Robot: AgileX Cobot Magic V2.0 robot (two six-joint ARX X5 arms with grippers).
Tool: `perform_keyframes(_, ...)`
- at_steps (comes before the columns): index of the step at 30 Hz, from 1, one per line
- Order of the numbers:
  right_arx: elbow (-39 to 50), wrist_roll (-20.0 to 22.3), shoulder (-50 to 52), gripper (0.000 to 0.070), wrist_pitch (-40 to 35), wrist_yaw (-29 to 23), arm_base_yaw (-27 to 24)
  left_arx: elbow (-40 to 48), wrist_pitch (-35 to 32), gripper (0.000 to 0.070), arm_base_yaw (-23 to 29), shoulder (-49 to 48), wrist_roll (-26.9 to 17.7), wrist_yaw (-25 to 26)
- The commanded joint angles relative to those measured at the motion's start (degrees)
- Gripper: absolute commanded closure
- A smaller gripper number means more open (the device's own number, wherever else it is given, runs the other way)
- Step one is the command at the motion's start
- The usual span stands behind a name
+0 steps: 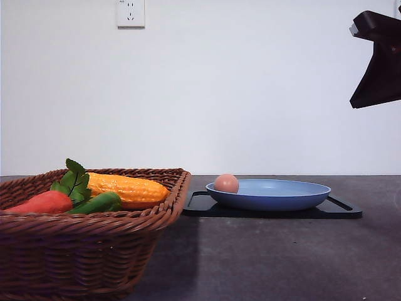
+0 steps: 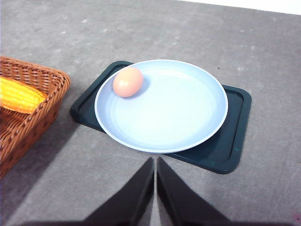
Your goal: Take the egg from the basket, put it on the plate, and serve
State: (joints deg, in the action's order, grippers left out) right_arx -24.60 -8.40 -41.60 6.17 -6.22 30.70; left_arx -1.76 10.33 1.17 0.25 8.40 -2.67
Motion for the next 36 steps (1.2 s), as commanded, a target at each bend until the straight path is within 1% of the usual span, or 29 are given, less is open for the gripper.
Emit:
perform_keyframes(1,-0.57,-0.57,-0.22,0.07,-0.57,-0.24,0.24,1.6,0.28,0.07,0.04,-0.09,0.24,0.08)
perform_keyframes(6,-0.56,0.64,0.22,0.07,0.07,-0.26,0.24,1.6,0.27,0.07,0.04,-0.09,0.24,0.08)
perform_keyframes(8,-0.53,3.69,3.34,0.07,1.29,-1.0,-0.25,1.6,0.28,0.07,0.04,-0.09,0.24,0.08)
perform_keyframes(10,-0.12,7.73,7.62,0.07,1.88,-1.23,-1.65,1.6,0.28,0.07,0.04,-0.09,0.24,0.08)
perform_keyframes(12,1.18,11.27,12.05,0.07,0.97,0.66,-3.68,1.57,0.28,0.07,0.04,-0.09,0.24,0.08)
perform_keyframes(15,4.58,13.89,18.11,0.07,-1.26,6.68,-8.33,1.59,0.27,0.07,0.04,-0.09,0.24,0.08)
perform_keyframes(17,7.41,14.23,21.84,0.07,-2.65,8.93,-12.29,1.6,0.28,0.07,0.04,-0.09,0.24,0.08)
perform_keyframes(20,12.15,14.24,26.55,0.07,-4.85,10.32,-17.44,1.57,0.28,0.07,0.04,-0.09,0.24,0.08)
perform_keyframes(24,17.71,13.87,32.28,0.07,-4.87,11.43,-21.85,1.59,0.28,0.07,0.04,-0.09,0.24,0.08)
perform_keyframes(27,20.77,13.33,35.69,0.07,-4.85,12.53,-23.51,1.57,0.28,0.07,0.04,-0.09,0.24,0.08)
perform_keyframes(31,23.57,12.99,39.39,0.07,-4.79,12.65,-24.43,1.59,0.28,0.07,0.04,-0.09,0.24,0.08)
perform_keyframes(36,24.15,12.62,41.4,0.07,-1.33,12.52,-24.54,1.57,0.28,0.07,0.04,-0.09,0.24,0.07)
